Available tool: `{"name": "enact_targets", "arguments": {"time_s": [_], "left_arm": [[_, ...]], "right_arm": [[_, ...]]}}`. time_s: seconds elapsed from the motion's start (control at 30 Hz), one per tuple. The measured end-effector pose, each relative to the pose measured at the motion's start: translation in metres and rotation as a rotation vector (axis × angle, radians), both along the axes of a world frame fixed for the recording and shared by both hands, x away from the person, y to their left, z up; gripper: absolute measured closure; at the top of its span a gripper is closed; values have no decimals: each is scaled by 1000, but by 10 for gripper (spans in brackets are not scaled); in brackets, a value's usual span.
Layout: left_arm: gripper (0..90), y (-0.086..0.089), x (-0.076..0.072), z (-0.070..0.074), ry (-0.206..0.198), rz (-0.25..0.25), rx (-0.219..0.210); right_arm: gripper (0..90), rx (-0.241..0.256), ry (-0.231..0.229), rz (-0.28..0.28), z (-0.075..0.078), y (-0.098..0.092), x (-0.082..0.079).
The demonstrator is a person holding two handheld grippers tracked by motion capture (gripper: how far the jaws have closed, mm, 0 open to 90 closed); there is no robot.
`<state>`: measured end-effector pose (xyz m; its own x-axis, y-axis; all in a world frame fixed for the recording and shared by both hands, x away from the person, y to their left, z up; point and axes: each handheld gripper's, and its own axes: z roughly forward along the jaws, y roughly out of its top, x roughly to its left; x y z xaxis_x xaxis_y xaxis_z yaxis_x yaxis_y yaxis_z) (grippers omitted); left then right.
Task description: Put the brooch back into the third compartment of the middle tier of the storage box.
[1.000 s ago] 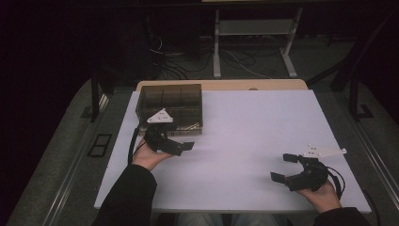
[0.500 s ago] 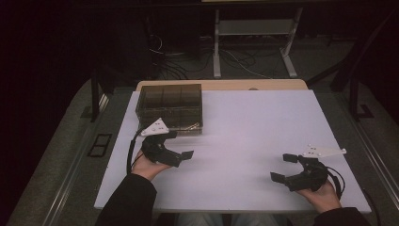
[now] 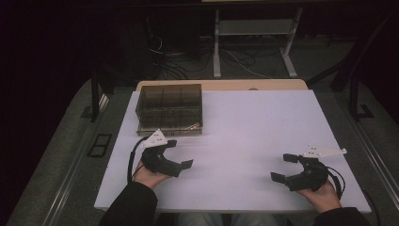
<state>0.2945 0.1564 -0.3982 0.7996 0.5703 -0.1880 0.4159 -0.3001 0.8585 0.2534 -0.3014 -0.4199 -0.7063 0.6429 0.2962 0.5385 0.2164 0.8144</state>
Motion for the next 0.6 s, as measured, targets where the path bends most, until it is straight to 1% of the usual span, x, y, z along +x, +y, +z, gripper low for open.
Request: {"name": "enact_targets", "arguments": {"time_s": [0.1, 0.23, 0.33, 0.43, 0.5, 0.6], "left_arm": [[0, 0, -2, -5, 6, -1, -5], [0, -2, -6, -11, 4, -15, -4], [0, -3, -8, -17, 2, -12, -5], [0, -3, -9, -23, 10, -16, 9], [0, -3, -9, -25, 7, -18, 16], [0, -2, -8, -25, 6, -14, 7]], "right_arm": [[4, 1, 0, -1, 0, 0, 0], [4, 2, 1, 0, 0, 0, 0], [4, 3, 2, 0, 0, 0, 0], [4, 0, 4, 0, 0, -1, 0], [4, 5, 4, -1, -1, -1, 0], [4, 3, 4, -2, -1, -1, 0]]}}
